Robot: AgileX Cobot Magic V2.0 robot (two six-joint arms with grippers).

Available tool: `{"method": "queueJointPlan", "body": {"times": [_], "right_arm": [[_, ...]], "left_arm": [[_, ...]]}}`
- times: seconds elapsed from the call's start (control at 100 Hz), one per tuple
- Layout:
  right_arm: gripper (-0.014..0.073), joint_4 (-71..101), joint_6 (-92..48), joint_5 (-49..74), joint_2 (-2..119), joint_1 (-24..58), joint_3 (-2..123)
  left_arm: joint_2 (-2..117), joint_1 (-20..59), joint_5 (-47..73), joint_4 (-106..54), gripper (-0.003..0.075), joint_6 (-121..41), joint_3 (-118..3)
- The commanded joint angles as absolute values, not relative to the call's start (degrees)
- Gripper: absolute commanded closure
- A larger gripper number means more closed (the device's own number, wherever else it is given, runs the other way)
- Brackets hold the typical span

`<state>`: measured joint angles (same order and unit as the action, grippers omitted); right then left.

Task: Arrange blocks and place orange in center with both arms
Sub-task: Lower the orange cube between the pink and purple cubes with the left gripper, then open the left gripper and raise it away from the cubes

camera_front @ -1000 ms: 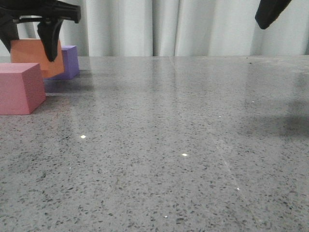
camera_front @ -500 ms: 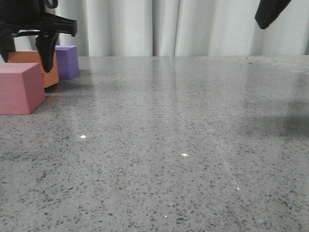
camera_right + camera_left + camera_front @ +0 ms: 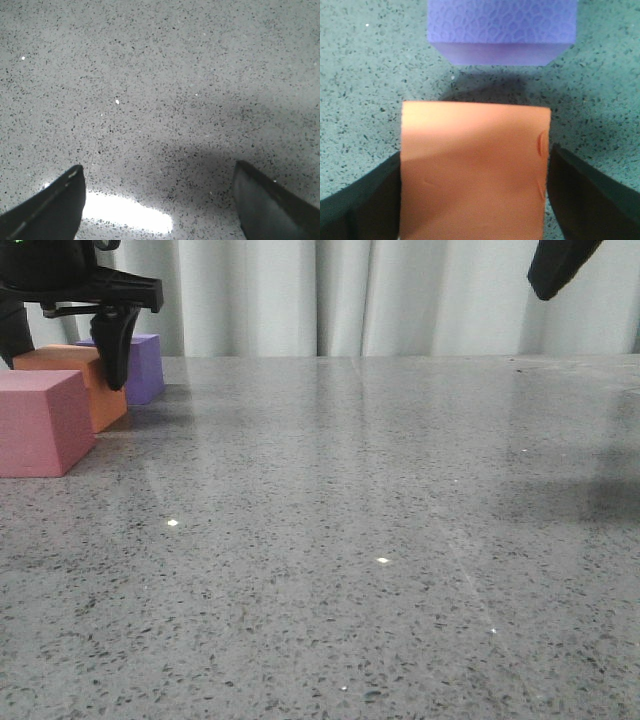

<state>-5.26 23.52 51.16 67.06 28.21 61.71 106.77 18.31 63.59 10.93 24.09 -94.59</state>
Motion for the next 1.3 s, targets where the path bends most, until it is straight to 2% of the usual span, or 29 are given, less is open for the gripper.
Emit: {"method": "queueJointPlan", "body": {"times": [0.0, 0.3, 0.76, 0.88, 1.15, 1.22, 1.29], "right_arm": [[0.0003, -6.3, 23.0, 48.1, 65.6, 28.0, 63.1], [0.0003, -6.3, 23.0, 47.9, 65.6, 28.0, 63.1], [0.0003, -8.2, 23.0, 43.9, 65.2, 28.0, 63.1], [0.0003, -9.8, 23.0, 40.1, 63.3, 28.0, 61.3], [0.0007, -12.9, 23.0, 29.2, 54.1, 28.0, 51.3], [0.0059, -13.7, 23.0, 27.2, 51.5, 28.0, 48.6], [0.0172, -14.5, 23.0, 25.8, 49.0, 28.0, 46.2]], "left_arm": [[103.9, 18.4, 61.4, 10.0, 0.0192, 23.7, -96.0], [100.2, 18.4, 60.2, 10.2, 0.0193, 23.7, -96.1], [82.2, 18.4, 53.3, 11.1, 0.0206, 23.4, -94.3], [75.7, 18.4, 49.1, 11.1, 0.0262, 22.6, -88.9], [57.9, 18.4, 33.0, 11.1, 0.0459, 22.3, -68.5], [53.7, 18.4, 29.9, 11.1, 0.0528, 22.3, -63.4], [49.8, 18.4, 27.2, 11.3, 0.0599, 22.1, -58.4]]}}
